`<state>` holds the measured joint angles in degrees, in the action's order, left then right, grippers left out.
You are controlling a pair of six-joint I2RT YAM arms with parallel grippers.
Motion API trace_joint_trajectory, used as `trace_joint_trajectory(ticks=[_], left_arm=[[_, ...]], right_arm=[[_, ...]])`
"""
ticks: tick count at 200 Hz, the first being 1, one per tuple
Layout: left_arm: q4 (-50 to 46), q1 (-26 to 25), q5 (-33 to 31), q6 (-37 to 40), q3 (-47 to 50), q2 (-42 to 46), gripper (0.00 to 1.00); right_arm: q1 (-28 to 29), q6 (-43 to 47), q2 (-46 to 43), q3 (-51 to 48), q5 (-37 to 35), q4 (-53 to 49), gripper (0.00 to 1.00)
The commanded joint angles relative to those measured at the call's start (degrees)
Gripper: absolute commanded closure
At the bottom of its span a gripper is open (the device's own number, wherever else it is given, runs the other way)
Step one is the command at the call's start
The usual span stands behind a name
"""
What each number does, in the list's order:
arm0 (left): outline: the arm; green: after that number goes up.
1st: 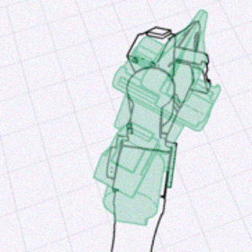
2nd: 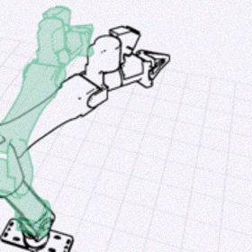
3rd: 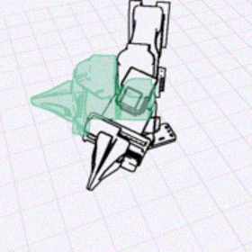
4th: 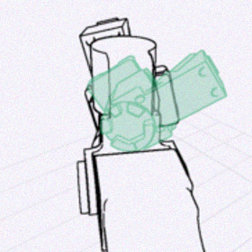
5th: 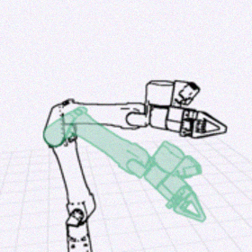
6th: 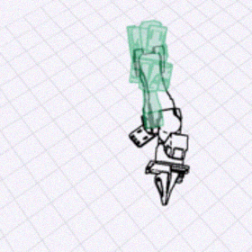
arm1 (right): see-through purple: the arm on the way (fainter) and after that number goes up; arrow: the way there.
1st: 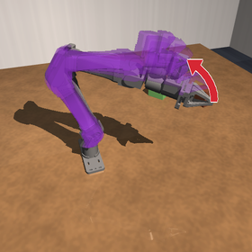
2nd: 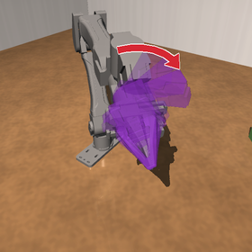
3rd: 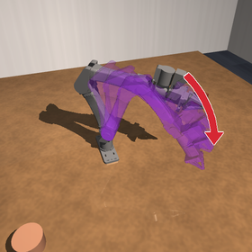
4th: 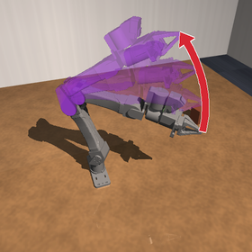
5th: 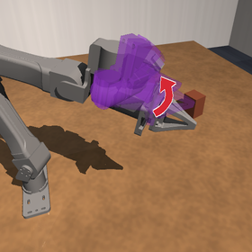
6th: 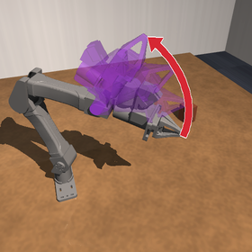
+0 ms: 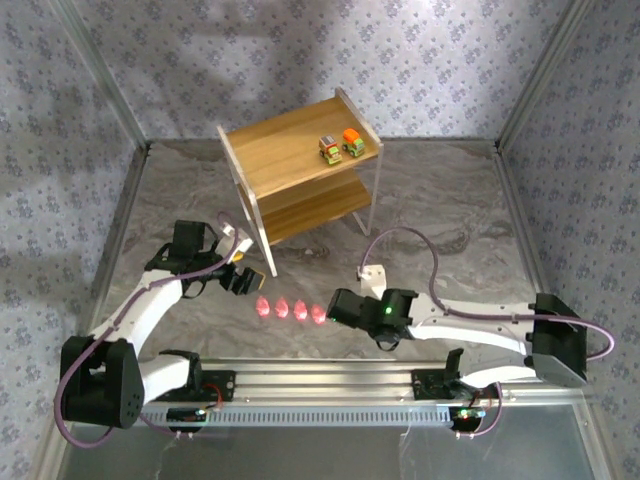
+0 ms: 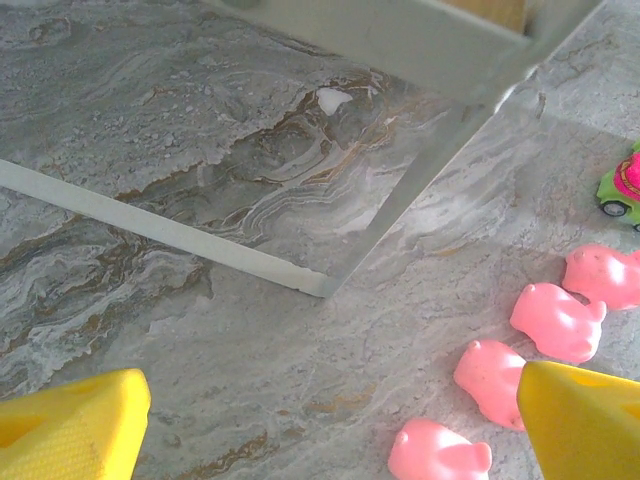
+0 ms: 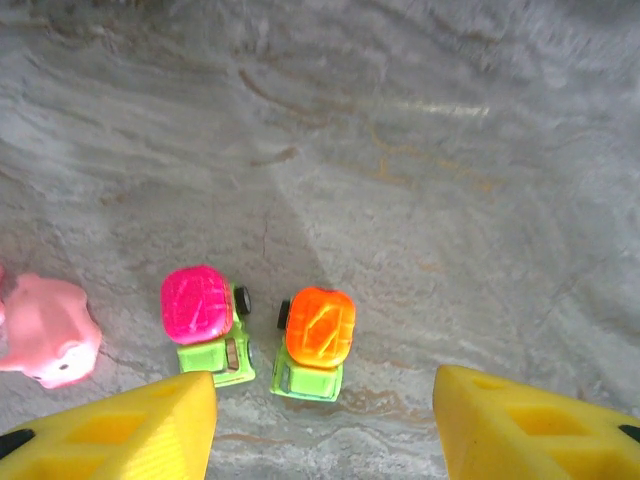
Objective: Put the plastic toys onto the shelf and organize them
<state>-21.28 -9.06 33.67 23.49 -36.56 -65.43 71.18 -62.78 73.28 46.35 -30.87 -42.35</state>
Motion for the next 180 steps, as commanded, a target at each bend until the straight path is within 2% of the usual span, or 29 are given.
trace_joint_trajectory(ticks=[1,123,180], left_arm=[[0.55,-0.34,0.54,0.07,-0.01,-0.32,0.05],[1.33,-0.83,0.17,-0.29,0.43,-1.46,0.05],[1.51,-0.87,0.21,-0.55,0.08,-2.13,0.05]], right_arm=[[0.83,-4.06,1.19,-2.31,2.15,2.98,0.39],[0.80,-7.33,4.95,-8.52,4.79,7.71,0.41],[-0.85,-5.04,4.73,-9.28,5.95,11.23,0.41]])
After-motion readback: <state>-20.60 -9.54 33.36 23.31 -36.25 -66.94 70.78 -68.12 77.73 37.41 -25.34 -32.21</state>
